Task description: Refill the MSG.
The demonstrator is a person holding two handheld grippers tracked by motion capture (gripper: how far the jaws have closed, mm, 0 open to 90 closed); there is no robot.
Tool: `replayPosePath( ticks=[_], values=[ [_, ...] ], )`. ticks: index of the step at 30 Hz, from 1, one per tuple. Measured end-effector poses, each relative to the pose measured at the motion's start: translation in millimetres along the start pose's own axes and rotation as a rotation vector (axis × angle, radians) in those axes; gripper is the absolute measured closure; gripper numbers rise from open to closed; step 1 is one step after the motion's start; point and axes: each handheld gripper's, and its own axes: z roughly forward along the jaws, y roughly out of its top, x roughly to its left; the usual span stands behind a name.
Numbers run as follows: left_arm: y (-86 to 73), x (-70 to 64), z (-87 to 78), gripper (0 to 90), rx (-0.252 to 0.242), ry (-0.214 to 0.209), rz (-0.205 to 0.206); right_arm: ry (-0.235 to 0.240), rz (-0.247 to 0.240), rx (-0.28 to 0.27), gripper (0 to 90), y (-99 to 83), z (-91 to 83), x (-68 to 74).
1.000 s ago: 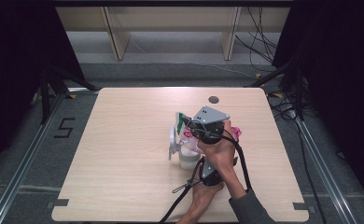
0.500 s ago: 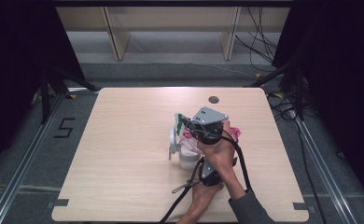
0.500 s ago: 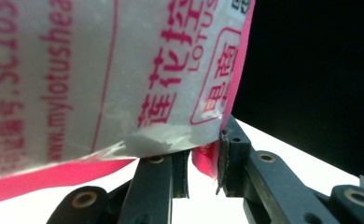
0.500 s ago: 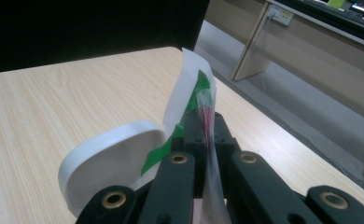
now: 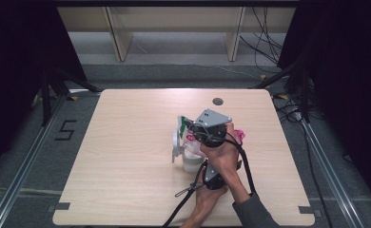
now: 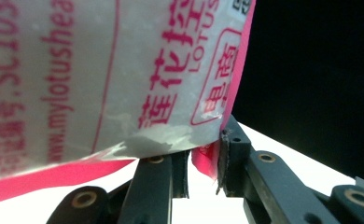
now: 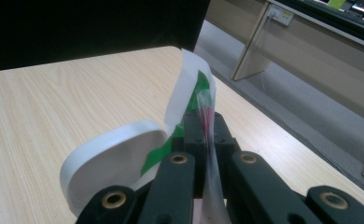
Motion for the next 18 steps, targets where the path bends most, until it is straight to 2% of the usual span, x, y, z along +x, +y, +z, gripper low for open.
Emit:
replayPosePath(
  ticks=[3,7,8,9,11,13,17,18],
  values=[
    [0.8,-0.8,0.7,76.4,-0.010,0.000,-0.010,0.001,-0.020,-0.012,89.9,1.7,-1.4,0.7],
    [-0.7,-0.1,0.6,76.4,-0.002,0.000,-0.004,0.000,-0.005,-0.004,89.9,-0.6,0.7,0.0],
    [0.3,-0.1,-0.3,76.4,0.000,0.000,0.000,-0.002,-0.024,-0.006,89.9,0.5,-0.3,-0.1],
    [0.7,0.0,0.2,76.4,-0.006,-0.001,-0.001,0.000,0.005,-0.004,89.9,1.0,-1.3,2.3],
    [-0.6,-0.4,1.3,76.4,-0.010,0.003,-0.014,-0.002,0.001,-0.005,89.9,1.0,-0.7,1.9],
    [-1.3,0.9,0.8,76.4,0.002,-0.002,-0.001,0.002,-0.001,-0.002,89.9,-0.9,1.0,-0.6],
    [0.1,0.0,1.4,76.4,-0.005,0.000,-0.008,0.007,-0.008,-0.007,89.9,0.9,-0.8,-0.4],
    [-0.1,0.6,0.9,76.4,0.008,-0.004,-0.008,0.002,-0.005,-0.008,89.9,0.2,0.1,-0.9]
  ],
)
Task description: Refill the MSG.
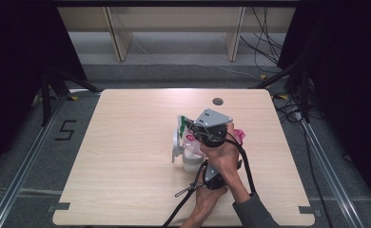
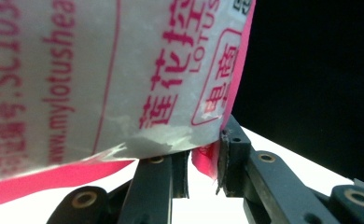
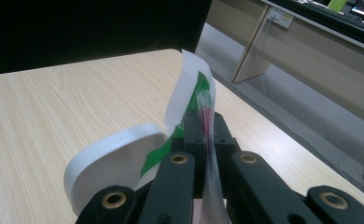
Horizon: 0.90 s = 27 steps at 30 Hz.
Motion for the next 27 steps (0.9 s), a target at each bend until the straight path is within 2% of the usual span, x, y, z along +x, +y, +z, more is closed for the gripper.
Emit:
replayPosePath(
  ticks=[1,5,6,8,12,13,14,17,19,21,23,27],
  values=[
    [-0.3,0.7,0.0,76.4,-0.002,-0.004,-0.002,0.000,0.009,0.002,89.9,-0.9,0.7,0.0],
    [1.3,-0.7,-0.1,76.4,-0.024,-0.001,-0.015,0.003,-0.002,0.002,89.9,1.3,-1.1,3.0],
    [1.0,-0.4,-0.3,76.4,-0.020,-0.001,-0.013,-0.002,-0.015,0.000,89.9,1.3,-0.3,2.8],
    [-0.3,0.5,0.1,76.4,-0.014,0.000,-0.011,-0.002,0.000,0.007,89.9,-0.1,1.3,2.3],
    [0.4,0.0,0.0,76.4,-0.018,-0.004,-0.009,-0.004,-0.002,0.000,89.9,0.6,0.0,2.1],
    [0.1,0.1,0.1,76.4,-0.014,0.003,-0.009,-0.005,0.010,0.005,89.9,0.3,0.3,2.4],
    [-0.5,0.5,0.2,76.4,-0.012,0.002,-0.009,-0.001,-0.004,0.003,89.9,-0.3,1.7,1.4],
    [-0.2,0.1,0.2,76.4,-0.015,0.001,-0.008,-0.003,0.012,0.004,89.9,-0.6,0.6,2.2],
    [-0.1,0.2,0.1,76.4,-0.013,0.001,-0.006,0.012,0.007,0.007,89.9,0.2,-0.2,1.3],
    [-0.9,0.8,0.6,76.4,-0.007,0.002,-0.006,0.001,-0.001,0.003,89.9,-0.9,1.3,0.5],
    [-0.6,0.7,0.4,76.4,-0.012,0.000,-0.005,-0.001,0.018,0.009,89.9,-1.4,0.8,1.6],
    [-0.7,1.0,-0.4,76.4,0.000,-0.001,-0.009,0.003,-0.002,-0.001,89.9,-0.5,1.2,0.9]
  ],
)
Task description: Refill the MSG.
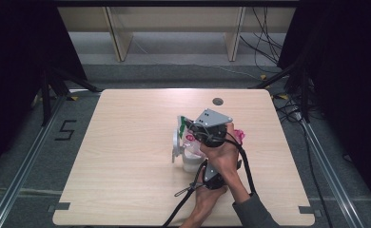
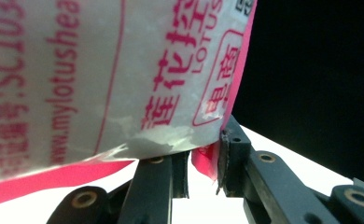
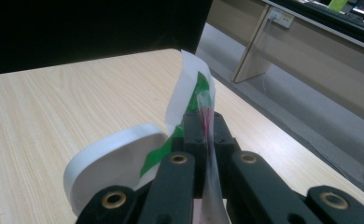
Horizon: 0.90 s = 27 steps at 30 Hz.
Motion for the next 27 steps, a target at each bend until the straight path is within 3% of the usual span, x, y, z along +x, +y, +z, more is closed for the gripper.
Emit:
replayPosePath(
  ticks=[3,7,11,15,19,20,24,27],
  values=[
    [-0.2,-0.4,0.0,76.4,-0.004,0.007,0.007,0.017,0.021,0.020,89.9,-1.0,0.1,0.7],
    [-0.4,-0.7,1.2,76.4,-0.011,0.003,-0.006,0.003,0.001,-0.002,89.9,0.1,-0.8,-0.5],
    [-0.4,0.0,0.2,76.4,-0.004,0.000,0.008,0.021,0.030,0.010,89.9,-1.8,-0.3,-1.5],
    [-0.3,0.2,-0.2,76.4,0.001,-0.001,-0.002,0.011,0.013,-0.001,89.9,-1.2,0.6,-0.7],
    [0.1,-0.3,-0.1,76.4,-0.014,-0.001,-0.001,0.012,0.029,0.002,89.9,-0.7,-0.8,1.6],
    [0.3,-0.4,0.2,76.4,-0.014,0.001,-0.001,0.007,0.010,-0.004,89.9,-0.2,-0.4,0.9],
    [-0.7,0.4,-0.8,76.4,-0.004,-0.006,-0.003,0.005,0.030,0.009,89.9,-2.0,0.8,0.8],
    [0.4,-0.1,-0.8,76.4,-0.009,-0.001,-0.007,0.016,0.012,0.006,89.8,0.1,-0.2,2.3]
  ],
)
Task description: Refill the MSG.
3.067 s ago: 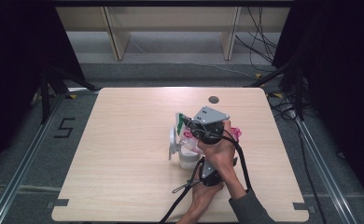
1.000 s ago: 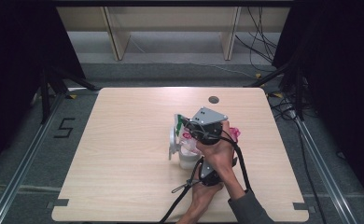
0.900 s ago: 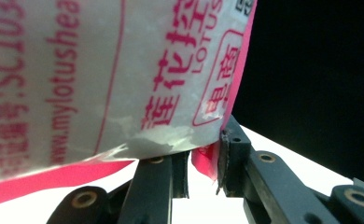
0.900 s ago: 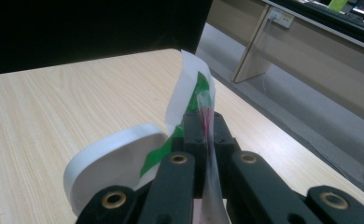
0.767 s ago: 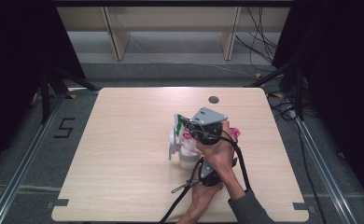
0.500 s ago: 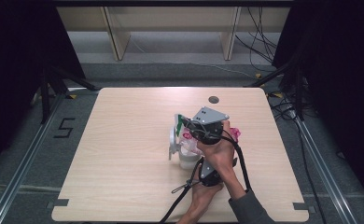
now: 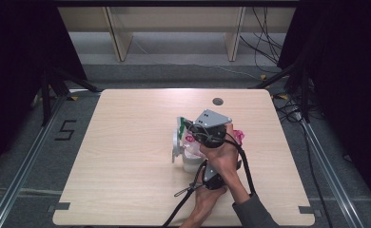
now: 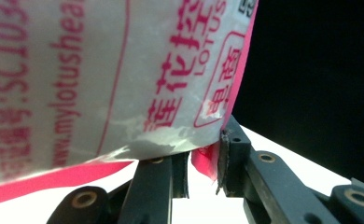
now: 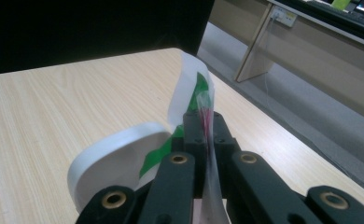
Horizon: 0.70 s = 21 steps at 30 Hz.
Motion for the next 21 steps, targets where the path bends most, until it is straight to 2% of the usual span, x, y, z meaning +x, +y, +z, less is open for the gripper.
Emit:
replayPosePath(
  ticks=[1,10,13,17,21],
  values=[
    [-0.6,0.2,-0.1,76.4,0.003,0.001,0.000,-0.010,-0.005,-0.006,89.9,-0.4,0.8,-1.0],
    [-2.1,1.4,-0.2,76.4,0.015,-0.004,0.010,-0.003,0.000,0.002,89.9,-2.6,2.2,-1.9],
    [-1.4,-0.3,0.7,76.4,-0.005,0.000,-0.003,-0.005,-0.006,-0.004,89.9,-1.2,1.6,-1.2],
    [-1.4,1.3,-0.7,76.4,0.010,-0.002,0.012,-0.004,-0.008,0.004,89.9,-1.8,2.5,-0.5],
    [-2.6,0.9,0.2,76.4,0.000,0.002,-0.001,-0.003,-0.007,0.004,89.9,-2.1,3.7,-0.7]
  ],
)
